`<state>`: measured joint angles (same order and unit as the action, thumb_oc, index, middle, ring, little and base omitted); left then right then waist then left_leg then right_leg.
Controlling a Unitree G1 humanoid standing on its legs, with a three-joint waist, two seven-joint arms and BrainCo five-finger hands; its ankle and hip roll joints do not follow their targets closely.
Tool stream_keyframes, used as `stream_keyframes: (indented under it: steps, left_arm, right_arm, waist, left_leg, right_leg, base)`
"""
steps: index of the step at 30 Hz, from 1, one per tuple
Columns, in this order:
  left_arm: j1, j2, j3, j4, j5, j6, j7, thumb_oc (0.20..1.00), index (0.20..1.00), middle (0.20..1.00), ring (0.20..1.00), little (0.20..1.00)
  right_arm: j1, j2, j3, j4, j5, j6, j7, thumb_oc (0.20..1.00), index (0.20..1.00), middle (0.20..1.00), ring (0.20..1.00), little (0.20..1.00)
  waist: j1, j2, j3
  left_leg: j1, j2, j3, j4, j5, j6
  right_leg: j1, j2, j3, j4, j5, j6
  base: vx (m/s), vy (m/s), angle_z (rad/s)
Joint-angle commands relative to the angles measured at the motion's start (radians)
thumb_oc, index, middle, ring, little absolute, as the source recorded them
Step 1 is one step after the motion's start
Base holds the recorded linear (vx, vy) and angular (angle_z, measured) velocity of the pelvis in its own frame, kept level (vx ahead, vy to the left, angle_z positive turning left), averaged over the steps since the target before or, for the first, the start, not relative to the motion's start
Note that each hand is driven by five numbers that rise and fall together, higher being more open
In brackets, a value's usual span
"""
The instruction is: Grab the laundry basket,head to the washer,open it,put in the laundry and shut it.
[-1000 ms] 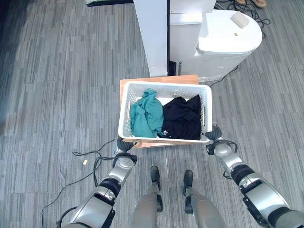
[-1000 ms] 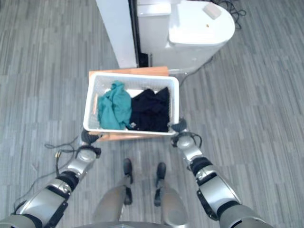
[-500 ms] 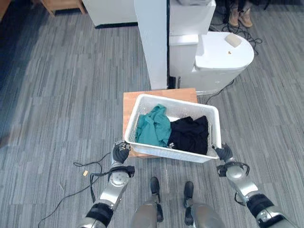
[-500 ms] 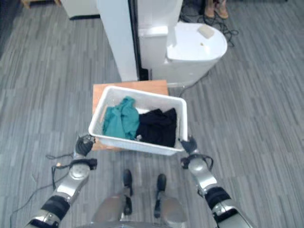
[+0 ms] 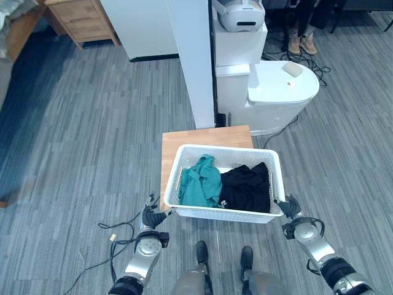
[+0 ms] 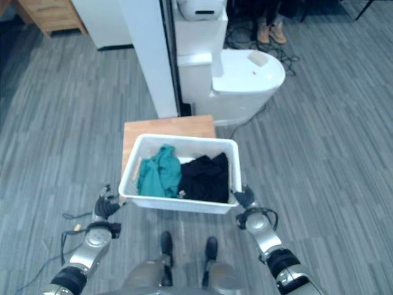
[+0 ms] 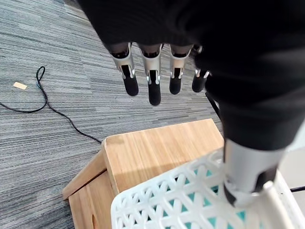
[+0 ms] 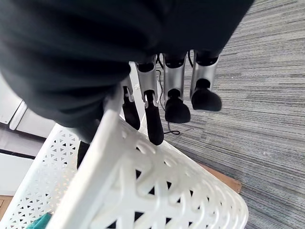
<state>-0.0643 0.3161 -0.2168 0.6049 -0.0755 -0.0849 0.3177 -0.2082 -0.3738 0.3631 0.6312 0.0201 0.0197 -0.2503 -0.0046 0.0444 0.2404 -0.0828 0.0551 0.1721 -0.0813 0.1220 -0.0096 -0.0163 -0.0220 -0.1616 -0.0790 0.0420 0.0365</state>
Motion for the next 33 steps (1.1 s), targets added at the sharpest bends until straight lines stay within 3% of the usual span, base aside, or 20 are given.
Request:
stream_keyframes:
  steps: [1, 6, 13, 17, 26, 33]
  left_arm:
    - [-0.035, 0.044, 0.048, -0.017, -0.028, -0.040, -0.007, 1.000, 1.000, 1.000, 1.000, 1.000]
    - [-0.098, 0.062, 0.046, -0.039, -0.008, -0.031, 0.017, 1.000, 1.000, 1.000, 1.000, 1.000]
    - [-0.212, 0.004, -0.030, 0.050, 0.017, -0.001, 0.068, 1.000, 1.000, 1.000, 1.000, 1.000]
    - [-0.233, 0.009, -0.052, -0.004, 0.035, -0.004, 0.060, 1.000, 1.000, 1.000, 1.000, 1.000]
    - [-0.120, 0.074, -0.003, -0.101, 0.122, 0.005, 0.015, 1.000, 1.000, 1.000, 1.000, 1.000]
    - [0.030, 0.134, 0.099, -0.241, 0.118, -0.011, -0.051, 1.000, 1.000, 1.000, 1.000, 1.000]
  right_arm:
    - [-0.061, 0.042, 0.012, -0.080, 0.007, -0.092, 0.031, 0.200, 0.200, 0.200, 0.200, 0.200]
    - [-0.080, 0.051, 0.029, -0.074, 0.003, -0.081, 0.040, 0.200, 0.200, 0.200, 0.200, 0.200]
    - [-0.103, 0.084, 0.080, -0.046, -0.001, -0.074, 0.038, 0.200, 0.200, 0.200, 0.200, 0.200]
    - [-0.126, 0.084, 0.088, -0.030, -0.005, -0.065, 0.030, 0.200, 0.200, 0.200, 0.200, 0.200]
    - [-0.097, 0.063, 0.027, -0.020, -0.004, -0.060, 0.033, 0.200, 0.200, 0.200, 0.200, 0.200]
    - [-0.070, 0.031, -0.032, -0.035, -0.013, -0.058, 0.043, 0.200, 0.200, 0.200, 0.200, 0.200]
  waist:
    - [0.011, -0.051, -0.039]
    - [0.007, -0.050, -0.032]
    - [-0.012, -0.061, -0.025]
    - [-0.014, -0.054, -0.016]
    - [-0.001, -0.029, -0.021]
    - [0.019, -0.009, -0.024]
  left_leg:
    - [0.040, -0.036, -0.010, -0.006, -0.089, -0.040]
    - [0.032, -0.036, -0.008, -0.006, -0.087, -0.041]
    - [-0.003, -0.031, 0.002, -0.006, -0.082, -0.037]
    - [-0.018, -0.032, 0.004, -0.006, -0.078, -0.035]
    - [0.000, -0.037, 0.002, -0.006, -0.079, -0.035]
    - [0.012, -0.041, -0.009, -0.006, -0.082, -0.038]
  right_leg:
    - [-0.031, -0.042, 0.052, 0.032, -0.053, 0.086]
    - [-0.045, -0.043, 0.053, 0.039, -0.052, 0.086]
    - [-0.103, -0.039, 0.074, 0.064, -0.046, 0.084]
    - [-0.128, -0.039, 0.081, 0.075, -0.040, 0.084]
    - [-0.106, -0.044, 0.076, 0.071, -0.047, 0.083]
    - [-0.079, -0.047, 0.054, 0.052, -0.050, 0.083]
  base:
    - [0.00, 0.000, 0.00]
    - [-0.01, 0.011, 0.05]
    - [-0.03, 0.008, -0.02]
    - [-0.03, 0.005, -0.14]
    - [0.02, 0.009, -0.03]
    - [0.00, -0.005, 0.09]
